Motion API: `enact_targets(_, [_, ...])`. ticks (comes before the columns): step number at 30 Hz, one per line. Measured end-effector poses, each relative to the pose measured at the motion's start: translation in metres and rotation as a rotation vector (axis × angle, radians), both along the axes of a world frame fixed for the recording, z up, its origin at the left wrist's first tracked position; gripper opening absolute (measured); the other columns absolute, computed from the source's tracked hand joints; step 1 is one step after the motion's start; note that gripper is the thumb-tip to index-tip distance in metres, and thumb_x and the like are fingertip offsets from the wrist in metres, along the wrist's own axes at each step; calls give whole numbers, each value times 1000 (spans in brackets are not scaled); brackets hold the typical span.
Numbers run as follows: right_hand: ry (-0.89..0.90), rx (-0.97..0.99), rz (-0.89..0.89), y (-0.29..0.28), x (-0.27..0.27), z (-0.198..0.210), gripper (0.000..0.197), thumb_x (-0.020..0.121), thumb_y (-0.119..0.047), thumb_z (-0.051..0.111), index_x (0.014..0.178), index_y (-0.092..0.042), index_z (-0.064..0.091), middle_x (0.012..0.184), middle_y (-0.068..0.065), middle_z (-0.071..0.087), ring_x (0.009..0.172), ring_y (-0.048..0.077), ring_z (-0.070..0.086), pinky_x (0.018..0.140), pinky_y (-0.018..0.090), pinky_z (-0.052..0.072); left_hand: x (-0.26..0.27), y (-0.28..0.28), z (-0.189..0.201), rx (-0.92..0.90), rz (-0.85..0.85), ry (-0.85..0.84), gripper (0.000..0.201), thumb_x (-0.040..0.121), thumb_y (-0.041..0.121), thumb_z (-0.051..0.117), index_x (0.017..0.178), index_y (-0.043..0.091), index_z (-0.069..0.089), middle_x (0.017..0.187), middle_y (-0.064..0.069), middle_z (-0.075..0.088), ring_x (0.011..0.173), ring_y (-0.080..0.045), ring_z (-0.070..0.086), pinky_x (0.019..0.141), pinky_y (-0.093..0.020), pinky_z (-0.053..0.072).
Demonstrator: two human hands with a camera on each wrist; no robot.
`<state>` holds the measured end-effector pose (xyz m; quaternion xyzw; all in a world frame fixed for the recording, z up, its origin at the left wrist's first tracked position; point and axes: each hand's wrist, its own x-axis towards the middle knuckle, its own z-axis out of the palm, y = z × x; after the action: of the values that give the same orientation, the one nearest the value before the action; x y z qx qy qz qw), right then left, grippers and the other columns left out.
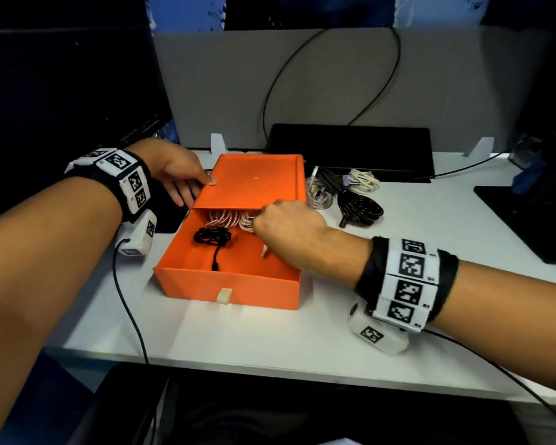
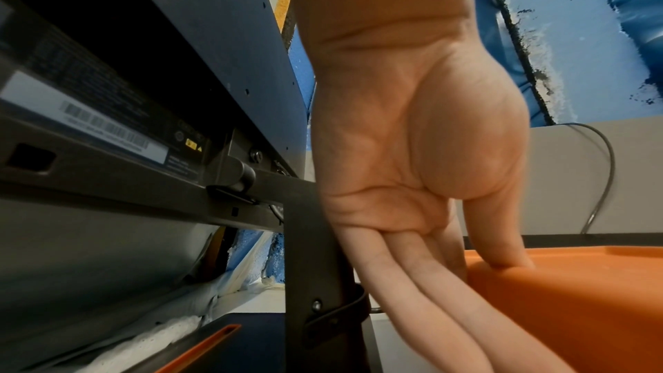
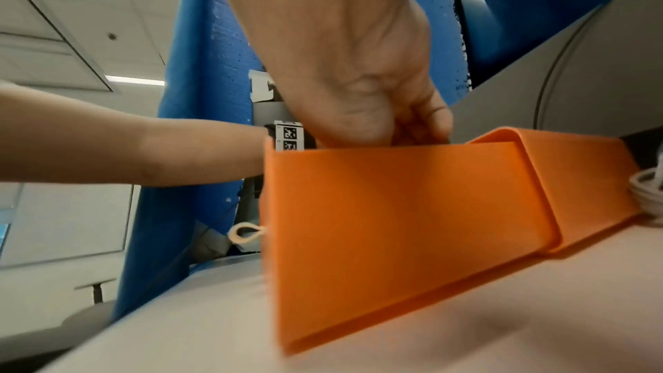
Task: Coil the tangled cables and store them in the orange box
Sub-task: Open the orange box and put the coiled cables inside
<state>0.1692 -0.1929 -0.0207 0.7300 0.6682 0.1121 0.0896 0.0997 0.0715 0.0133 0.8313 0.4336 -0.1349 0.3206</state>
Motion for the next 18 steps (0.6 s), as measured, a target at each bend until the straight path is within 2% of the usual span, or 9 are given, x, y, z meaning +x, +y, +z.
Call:
enact_targets(3, [-73,-10,-10,5,4,1,22,100,2,49,97,-17,59,112,6,67,105,29,67,67,38,46,0,0,1,1,-2,9,44,107,35,51,118,-4,68,101,-17,78,81,-30,78,64,-36,62])
enact_targets(7, [-85,-1,90,5,8,-5,20,101,-3,48,106,-12,65,104,5,66,94,26,65,63,38,46,0,2,2,-13,-12,13,44,107,36,51,116,-3,69,100,-16,78,83,-29,78,62,-34,62])
enact_targets(9, [-10,-49,128,3,7,-11,15,102,-10,51,101,-12,65,99,5,67,85,24,66,64,36,53,-1,2,2,-18,-14,14,43,107,36,50,116,-1,69,100,-15,79,82,-28,78,63,-34,63])
enact_targets(11, [44,-111,82,4,9,-15,13,102,-17,52,94,-14,62,101,5,68,81,23,64,71,37,61,-1,2,1,-19,-12,13,42,107,36,50,115,-1,69,99,-14,79,80,-27,78,63,-34,63])
enact_targets(12, [54,-145,37,6,11,-15,14,103,-20,53,96,-14,62,101,5,67,81,23,63,74,38,62,-1,2,2,-16,-10,11,42,107,36,50,116,-1,69,98,-14,79,80,-27,78,62,-34,63])
enact_targets(15, [50,-228,-63,11,16,-12,18,104,-25,52,107,-12,65,94,1,56,84,25,61,72,37,57,-1,1,2,-12,-4,14,43,107,36,50,116,-2,69,98,-15,79,78,-27,78,61,-34,63])
enact_targets(18, [164,-110,-50,11,24,2,26,104,-37,52,96,-14,61,86,0,55,84,26,62,67,31,47,0,0,1,-10,-5,10,43,107,36,49,116,-2,69,97,-15,79,78,-27,78,61,-34,62])
